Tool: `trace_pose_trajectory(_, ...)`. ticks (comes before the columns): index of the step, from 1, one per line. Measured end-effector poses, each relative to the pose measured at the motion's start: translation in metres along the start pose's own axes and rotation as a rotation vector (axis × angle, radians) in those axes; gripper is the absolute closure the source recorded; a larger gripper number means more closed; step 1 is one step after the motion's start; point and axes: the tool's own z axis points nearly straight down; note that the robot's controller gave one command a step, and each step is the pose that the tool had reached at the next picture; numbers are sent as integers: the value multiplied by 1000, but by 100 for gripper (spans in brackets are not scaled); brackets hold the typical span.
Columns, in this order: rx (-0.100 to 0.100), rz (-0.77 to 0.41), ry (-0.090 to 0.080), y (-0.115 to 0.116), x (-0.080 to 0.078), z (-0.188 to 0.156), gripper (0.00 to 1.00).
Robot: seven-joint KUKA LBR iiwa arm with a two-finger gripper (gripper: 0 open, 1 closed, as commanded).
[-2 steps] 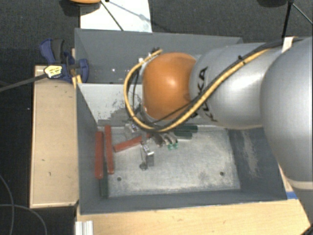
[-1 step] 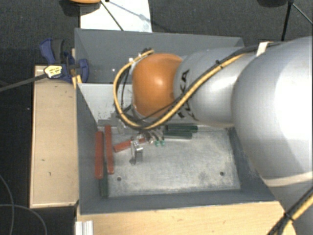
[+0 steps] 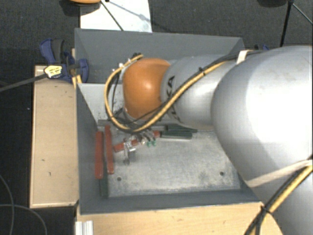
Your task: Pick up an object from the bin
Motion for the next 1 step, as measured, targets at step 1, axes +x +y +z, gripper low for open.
trace_pose_trajectory(1,-1,-217,5,-28,16,6,100)
